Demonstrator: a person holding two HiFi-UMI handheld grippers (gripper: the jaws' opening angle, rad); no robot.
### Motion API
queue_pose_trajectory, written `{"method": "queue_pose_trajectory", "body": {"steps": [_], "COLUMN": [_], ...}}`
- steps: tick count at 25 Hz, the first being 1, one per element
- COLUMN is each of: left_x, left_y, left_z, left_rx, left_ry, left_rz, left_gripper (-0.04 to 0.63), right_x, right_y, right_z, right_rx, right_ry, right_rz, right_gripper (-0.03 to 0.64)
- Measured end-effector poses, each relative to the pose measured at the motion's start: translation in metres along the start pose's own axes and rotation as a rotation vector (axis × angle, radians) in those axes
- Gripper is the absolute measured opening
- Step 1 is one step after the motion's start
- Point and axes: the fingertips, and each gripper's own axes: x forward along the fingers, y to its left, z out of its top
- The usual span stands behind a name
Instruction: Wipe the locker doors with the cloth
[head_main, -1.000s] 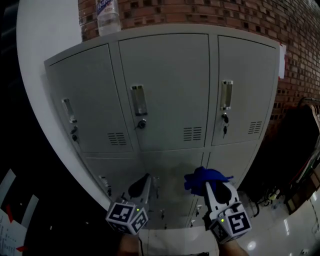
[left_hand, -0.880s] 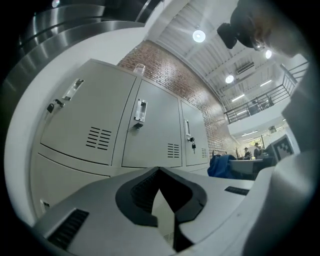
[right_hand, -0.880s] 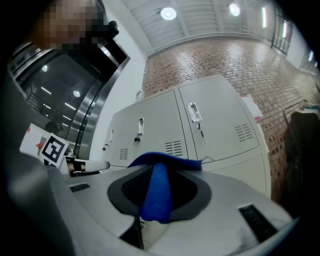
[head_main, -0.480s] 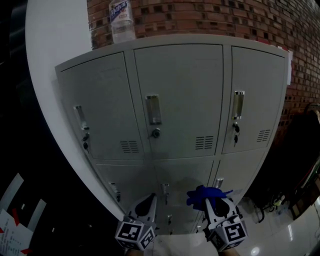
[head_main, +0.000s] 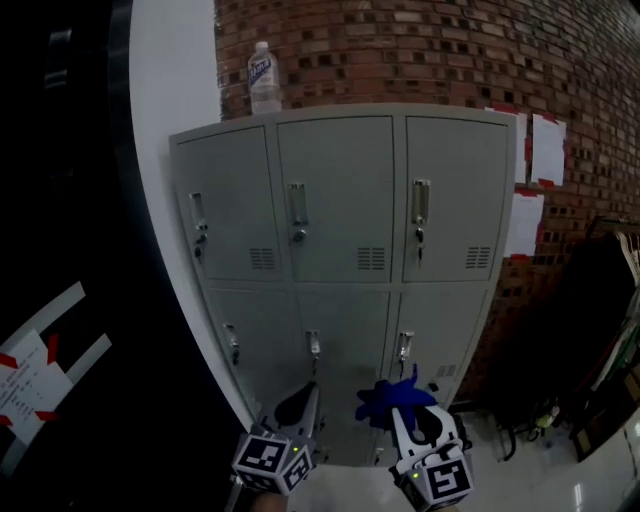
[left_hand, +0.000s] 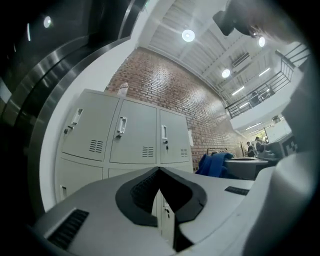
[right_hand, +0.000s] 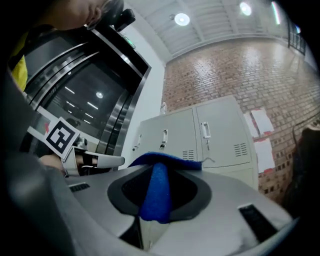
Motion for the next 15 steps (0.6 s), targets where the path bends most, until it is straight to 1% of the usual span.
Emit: {"method": "queue_pose_trajectory", "body": {"steps": [3, 5, 8, 12, 15], "left_x": [-0.052, -0.085, -0.129, -0.181, -0.21], "left_y": [-0.071, -0.115, -0.166, -0.201, -0.214], "left_z": [-0.02, -0.026, -0.019, -0.004, 0.006], "left_rx": [-0.042, -0.071, -0.056, -0.023, -0.018], "left_ry": [0.036, 0.065, 0.098, 0.103, 0.093], "left_rz": [0.031, 0.037, 0.048, 0.077, 0.066], "left_gripper": [-0.002, -0.002, -0.002, -0.002, -0.003], "right_x": [-0.096, -0.151, -0.213, -0.262, -0.282], "right_y": [-0.003, -0.008, -0.016, -0.01, 0.005], "right_z": [-0.014, -0.012, 0.01, 0.029, 0.043], "right_rx": [0.073, 0.111, 0.176, 0.216, 0.236], "right_ry": [0.078, 0.109, 0.103, 0.085, 0.067], "right_rz": [0.016, 0.018, 0.006, 0.009, 0.007], "right_gripper": [0.098, 0.097, 0.097, 0.097, 0.097]}}
